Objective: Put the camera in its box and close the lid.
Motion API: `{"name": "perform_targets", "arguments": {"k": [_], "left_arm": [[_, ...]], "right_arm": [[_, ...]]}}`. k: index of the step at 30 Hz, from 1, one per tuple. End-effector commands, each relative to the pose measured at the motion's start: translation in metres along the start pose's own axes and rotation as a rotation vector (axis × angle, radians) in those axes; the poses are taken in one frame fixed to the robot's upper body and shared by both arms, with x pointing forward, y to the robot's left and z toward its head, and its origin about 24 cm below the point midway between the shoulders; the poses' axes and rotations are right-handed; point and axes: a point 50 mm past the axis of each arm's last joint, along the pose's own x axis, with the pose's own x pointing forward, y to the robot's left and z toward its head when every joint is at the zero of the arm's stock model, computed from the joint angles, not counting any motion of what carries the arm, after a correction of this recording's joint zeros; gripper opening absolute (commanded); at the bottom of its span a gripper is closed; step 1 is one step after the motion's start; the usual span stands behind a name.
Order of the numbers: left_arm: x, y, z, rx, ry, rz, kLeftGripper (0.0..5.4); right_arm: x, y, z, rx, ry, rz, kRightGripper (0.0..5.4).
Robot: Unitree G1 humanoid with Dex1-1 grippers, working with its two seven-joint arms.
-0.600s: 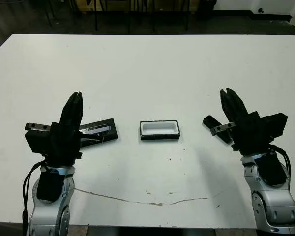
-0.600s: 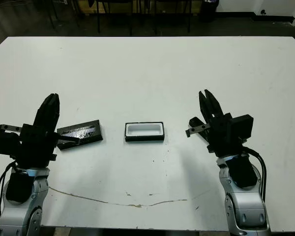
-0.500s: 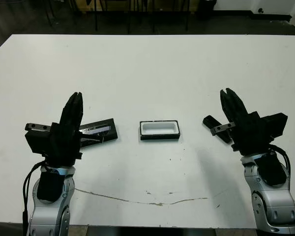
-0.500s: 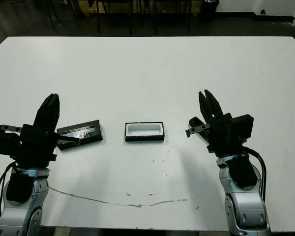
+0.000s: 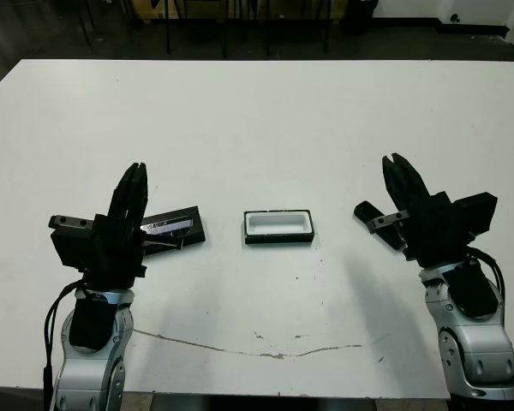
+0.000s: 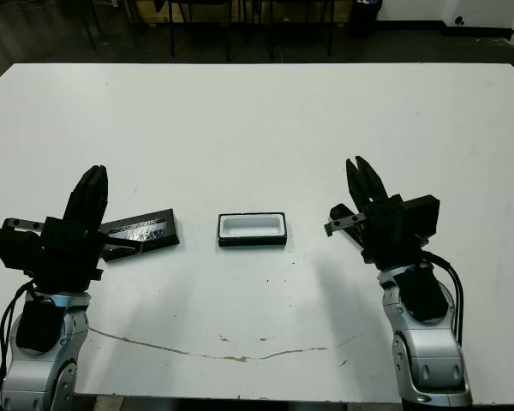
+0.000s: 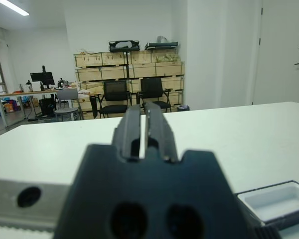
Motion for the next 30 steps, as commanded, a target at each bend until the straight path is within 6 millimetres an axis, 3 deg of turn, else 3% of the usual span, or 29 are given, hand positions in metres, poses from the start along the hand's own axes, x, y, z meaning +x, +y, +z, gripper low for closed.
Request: {"name": "perform_targets", "arguments": {"k": [1,5,9,13,20,30], "left_arm": [[-0.006,0.002,-0.002,0.005,0.024,0.005,0.03],[-0.009,0.002,-0.002,-0.002,0.027,0.005,0.03],[-0.009,0.002,-0.002,0.000,0.024,-0.002,0.00],[-0.010,0.002,-0.001,0.001,0.024,-0.004,0.00],[-0.010,0.001,-0.001,0.005,0.035,-0.008,0.00],[-0.011,0.001,-0.003,-0.002,0.045,-0.021,0.00]], "right_arm": [[-0.002,-0.017,-0.003,0.006,0.055,0.032,0.00],[-0.002,-0.035,0.003,-0.029,0.143,0.071,0.00],[-0.001,-0.049,0.005,-0.003,0.253,0.137,0.45],[-0.001,-0.058,-0.004,0.061,0.339,0.218,1.08],[-0.007,-0.057,-0.015,0.078,0.441,0.327,2.32],[-0.009,-0.054,-0.030,0.111,0.496,0.314,4.03]]}}
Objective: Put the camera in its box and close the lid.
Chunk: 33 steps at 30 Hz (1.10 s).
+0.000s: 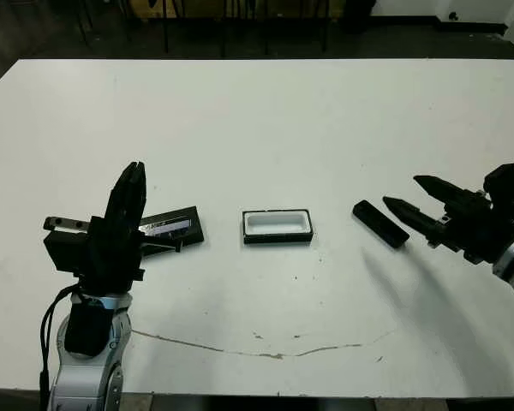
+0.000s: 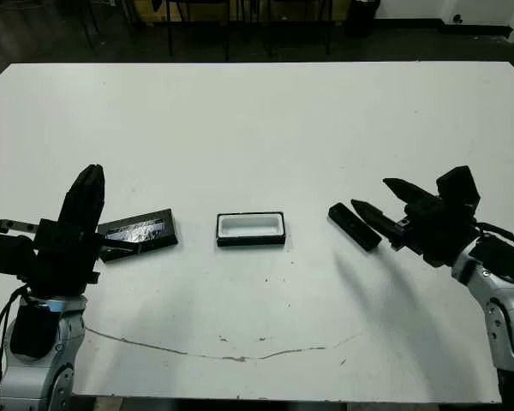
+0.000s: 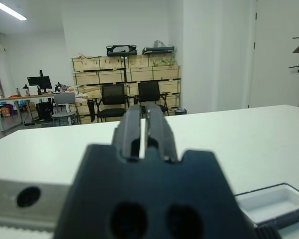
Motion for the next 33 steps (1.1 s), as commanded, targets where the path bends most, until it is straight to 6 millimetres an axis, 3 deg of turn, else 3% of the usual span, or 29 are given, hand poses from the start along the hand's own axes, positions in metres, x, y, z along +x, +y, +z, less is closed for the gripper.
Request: {"name": "perform_targets", "arguments": {"k": [1,8,33], "left_arm": [[-0.008,0.002,-0.008,-0.002,0.062,-0.009,0.00],[-0.009,0.003,-0.009,0.004,0.070,-0.013,0.00],[-0.011,0.008,-0.009,0.006,0.079,-0.012,0.00]], "right_arm": [[0.003,0.001,-0.012,0.030,0.048,-0.019,4.21],[0.008,0.004,-0.021,0.051,0.063,-0.037,5.40],[0.016,0.015,-0.057,-0.001,0.151,-0.024,5.40]]}}
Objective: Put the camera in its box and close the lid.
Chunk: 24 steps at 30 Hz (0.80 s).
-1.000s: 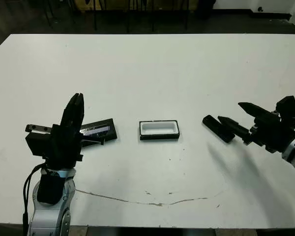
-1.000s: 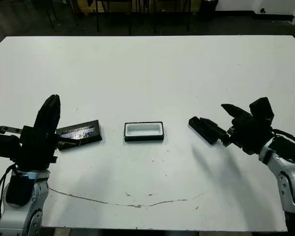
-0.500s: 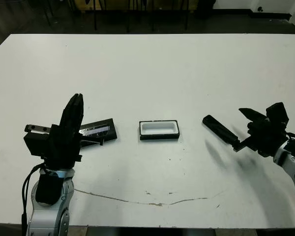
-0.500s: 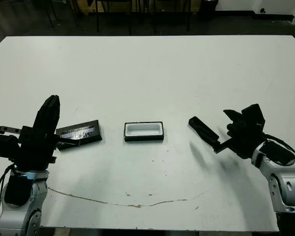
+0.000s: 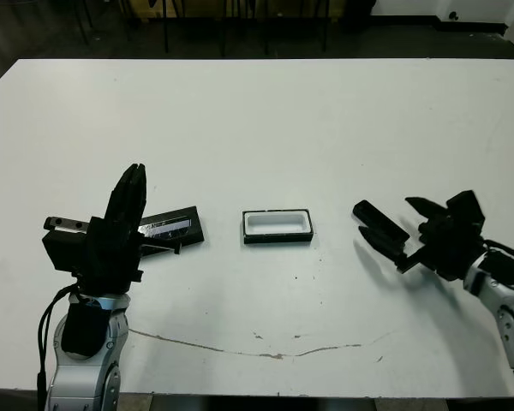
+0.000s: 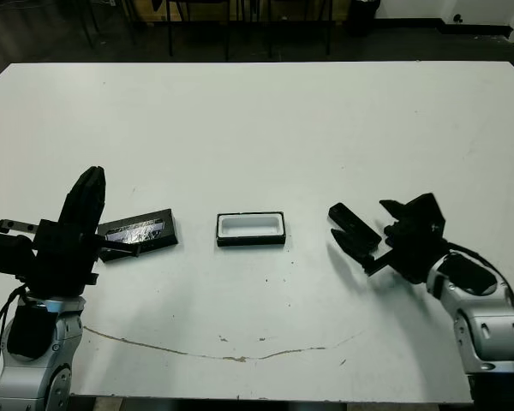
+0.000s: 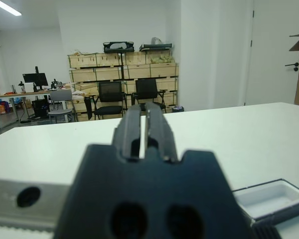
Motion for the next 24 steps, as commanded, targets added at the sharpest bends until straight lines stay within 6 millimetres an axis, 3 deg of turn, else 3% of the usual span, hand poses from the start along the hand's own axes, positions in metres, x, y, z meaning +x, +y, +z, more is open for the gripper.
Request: {"name": "perform_targets", "arguments": {"k": [1,11,24], "left_arm": [[-0.009,0.004,-0.008,0.011,0.066,-0.008,0.00],[-0.012,0.004,-0.008,0.012,0.070,-0.010,0.00],[-0.010,0.007,-0.008,0.012,0.070,-0.019,0.00]], "right_arm": [[0.000,0.003,-0.011,-0.013,0.030,-0.006,5.40],[0.002,0.008,-0.019,0.033,0.020,-0.005,5.25],[0.002,0.013,-0.024,0.022,0.048,-0.048,3.04]]}}
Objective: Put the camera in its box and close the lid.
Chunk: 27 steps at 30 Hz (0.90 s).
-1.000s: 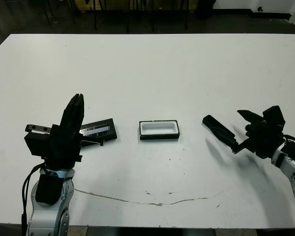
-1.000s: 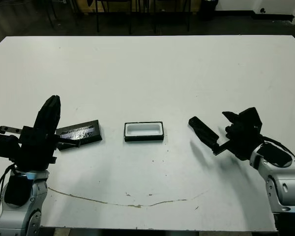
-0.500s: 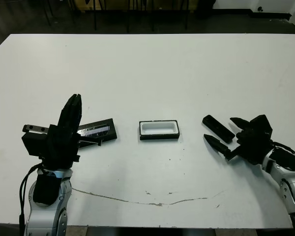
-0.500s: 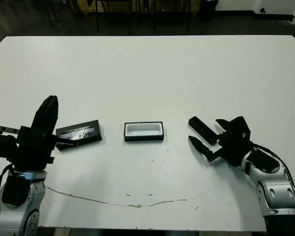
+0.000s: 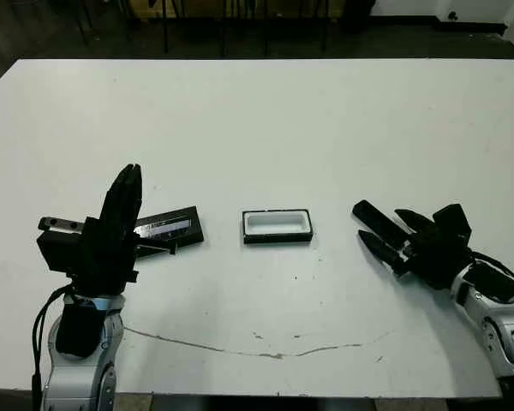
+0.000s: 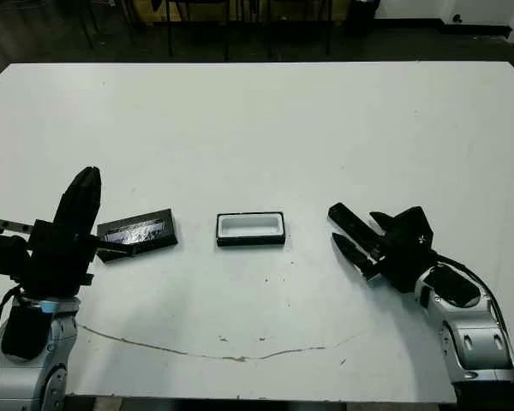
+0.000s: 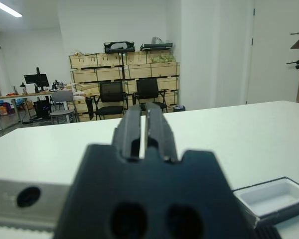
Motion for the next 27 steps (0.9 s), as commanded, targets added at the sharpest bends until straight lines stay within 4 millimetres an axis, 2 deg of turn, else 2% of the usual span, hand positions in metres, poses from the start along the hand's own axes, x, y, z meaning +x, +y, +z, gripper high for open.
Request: {"name": "perform_targets", "arguments": {"k": [1,8,12,21,27], "left_arm": [[-0.009,0.004,-0.008,0.015,0.070,-0.010,0.00],[-0.009,0.002,-0.007,0.019,0.069,-0.011,0.00],[-0.007,0.001,-0.006,0.019,0.058,-0.010,0.00],[-0.004,0.002,-0.004,0.020,0.049,-0.004,0.00],[-0.002,0.001,-0.003,0.027,0.045,-0.007,0.00]], "right_arm": [[-0.002,0.003,-0.016,0.017,0.060,0.018,2.88],[0.000,-0.002,-0.006,-0.018,0.050,0.087,1.57],[0.000,-0.010,0.007,-0.120,0.108,0.165,0.94],[-0.002,-0.015,0.024,-0.170,0.183,0.238,0.91],[-0.001,-0.015,0.034,-0.157,0.127,0.223,0.91]]}}
